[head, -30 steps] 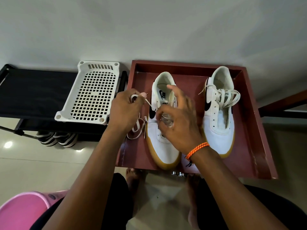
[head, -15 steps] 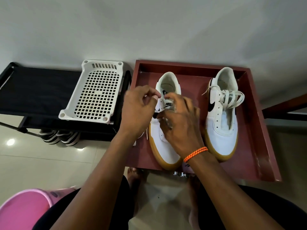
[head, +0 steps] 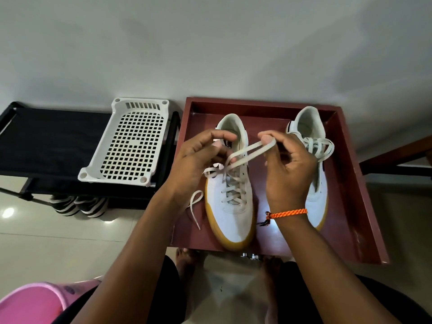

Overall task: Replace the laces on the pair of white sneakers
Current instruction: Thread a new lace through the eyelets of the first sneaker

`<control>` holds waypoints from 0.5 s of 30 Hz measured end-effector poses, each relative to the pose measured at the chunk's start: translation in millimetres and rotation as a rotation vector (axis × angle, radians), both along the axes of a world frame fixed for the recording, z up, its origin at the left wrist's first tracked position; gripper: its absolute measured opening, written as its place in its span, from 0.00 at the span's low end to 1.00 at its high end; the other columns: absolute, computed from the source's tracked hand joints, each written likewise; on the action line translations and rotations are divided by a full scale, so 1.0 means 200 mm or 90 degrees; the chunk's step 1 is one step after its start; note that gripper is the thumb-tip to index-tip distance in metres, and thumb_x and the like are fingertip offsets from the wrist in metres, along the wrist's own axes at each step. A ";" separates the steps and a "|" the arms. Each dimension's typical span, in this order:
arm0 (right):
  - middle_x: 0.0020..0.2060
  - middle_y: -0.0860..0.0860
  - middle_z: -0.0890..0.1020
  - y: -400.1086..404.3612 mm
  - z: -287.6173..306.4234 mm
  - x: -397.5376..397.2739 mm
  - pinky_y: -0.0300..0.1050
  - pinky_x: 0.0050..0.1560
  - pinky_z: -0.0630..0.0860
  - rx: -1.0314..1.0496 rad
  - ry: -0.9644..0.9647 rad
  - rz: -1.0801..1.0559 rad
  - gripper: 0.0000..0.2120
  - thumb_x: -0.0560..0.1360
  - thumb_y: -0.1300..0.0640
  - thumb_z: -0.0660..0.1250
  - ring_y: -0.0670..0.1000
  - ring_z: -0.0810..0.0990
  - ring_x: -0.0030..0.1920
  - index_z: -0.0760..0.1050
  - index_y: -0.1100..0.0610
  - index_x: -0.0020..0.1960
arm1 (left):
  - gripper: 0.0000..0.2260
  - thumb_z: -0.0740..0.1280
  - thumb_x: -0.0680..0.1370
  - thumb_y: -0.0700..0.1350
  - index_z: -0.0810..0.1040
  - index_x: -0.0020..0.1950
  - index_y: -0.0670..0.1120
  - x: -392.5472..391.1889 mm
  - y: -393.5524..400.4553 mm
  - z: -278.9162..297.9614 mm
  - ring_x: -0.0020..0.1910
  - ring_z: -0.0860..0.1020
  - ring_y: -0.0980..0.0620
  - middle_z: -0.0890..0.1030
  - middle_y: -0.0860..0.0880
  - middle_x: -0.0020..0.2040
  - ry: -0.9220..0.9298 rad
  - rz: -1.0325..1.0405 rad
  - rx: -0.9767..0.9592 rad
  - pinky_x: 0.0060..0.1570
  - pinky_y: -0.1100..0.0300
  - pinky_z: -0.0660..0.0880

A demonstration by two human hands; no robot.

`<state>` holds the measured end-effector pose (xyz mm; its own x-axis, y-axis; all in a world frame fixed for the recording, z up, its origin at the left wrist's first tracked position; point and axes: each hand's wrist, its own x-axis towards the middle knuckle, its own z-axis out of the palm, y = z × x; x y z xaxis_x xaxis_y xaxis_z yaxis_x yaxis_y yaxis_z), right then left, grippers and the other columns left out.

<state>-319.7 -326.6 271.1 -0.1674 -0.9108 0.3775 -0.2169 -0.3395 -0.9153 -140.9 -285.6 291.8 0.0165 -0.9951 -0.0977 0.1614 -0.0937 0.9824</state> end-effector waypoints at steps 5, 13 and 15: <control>0.45 0.52 0.88 -0.06 0.00 -0.05 0.50 0.45 0.82 0.094 -0.184 -0.064 0.05 0.82 0.58 0.72 0.51 0.84 0.43 0.87 0.58 0.53 | 0.14 0.58 0.86 0.42 0.77 0.68 0.39 0.03 0.00 0.06 0.47 0.79 0.41 0.80 0.36 0.48 0.184 0.012 -0.037 0.57 0.48 0.77; 0.33 0.54 0.80 -0.11 -0.01 -0.08 0.46 0.34 0.74 0.139 -0.317 -0.042 0.06 0.80 0.62 0.73 0.52 0.74 0.31 0.86 0.65 0.52 | 0.14 0.61 0.86 0.44 0.86 0.56 0.41 0.13 -0.01 0.02 0.22 0.65 0.52 0.67 0.48 0.27 0.004 0.347 0.102 0.35 0.52 0.74; 0.35 0.53 0.83 -0.09 0.00 -0.06 0.44 0.35 0.75 0.153 -0.307 0.014 0.06 0.81 0.62 0.72 0.51 0.75 0.30 0.85 0.64 0.52 | 0.12 0.63 0.85 0.42 0.87 0.51 0.46 0.11 -0.01 -0.02 0.24 0.73 0.51 0.76 0.48 0.31 -0.216 0.369 0.128 0.34 0.57 0.79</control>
